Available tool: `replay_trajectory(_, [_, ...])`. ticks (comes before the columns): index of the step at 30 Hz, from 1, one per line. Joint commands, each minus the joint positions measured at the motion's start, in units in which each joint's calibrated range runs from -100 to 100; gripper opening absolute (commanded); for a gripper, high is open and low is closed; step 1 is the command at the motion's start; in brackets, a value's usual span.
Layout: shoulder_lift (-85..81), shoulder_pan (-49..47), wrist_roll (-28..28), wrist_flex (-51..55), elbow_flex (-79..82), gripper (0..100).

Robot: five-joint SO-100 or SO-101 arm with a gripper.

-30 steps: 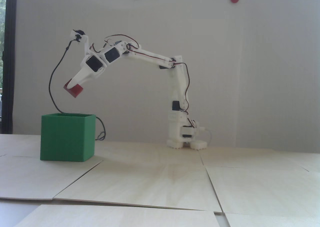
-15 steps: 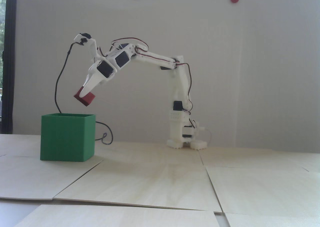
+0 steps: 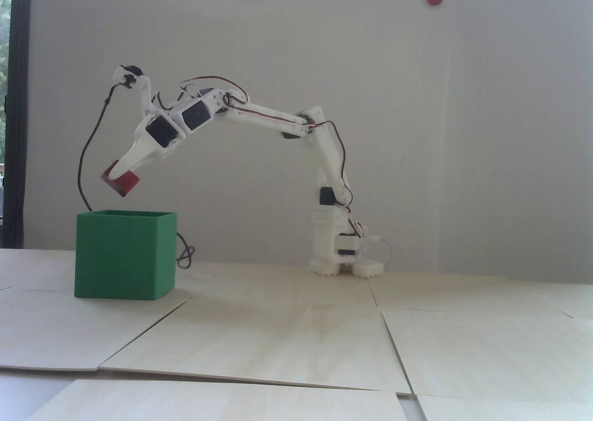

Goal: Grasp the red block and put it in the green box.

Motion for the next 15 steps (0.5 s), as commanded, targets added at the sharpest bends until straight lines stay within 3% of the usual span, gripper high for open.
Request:
replay_trajectory(1, [-1.74,0.32,-0.05,-1.36,-5.93,7])
replay_trajectory(6, [-1.74,0.32,-0.05,-1.36,-5.84,14])
replay_trajectory(15, [-2.06,-0.49,-0.1,-1.36,-5.84,14])
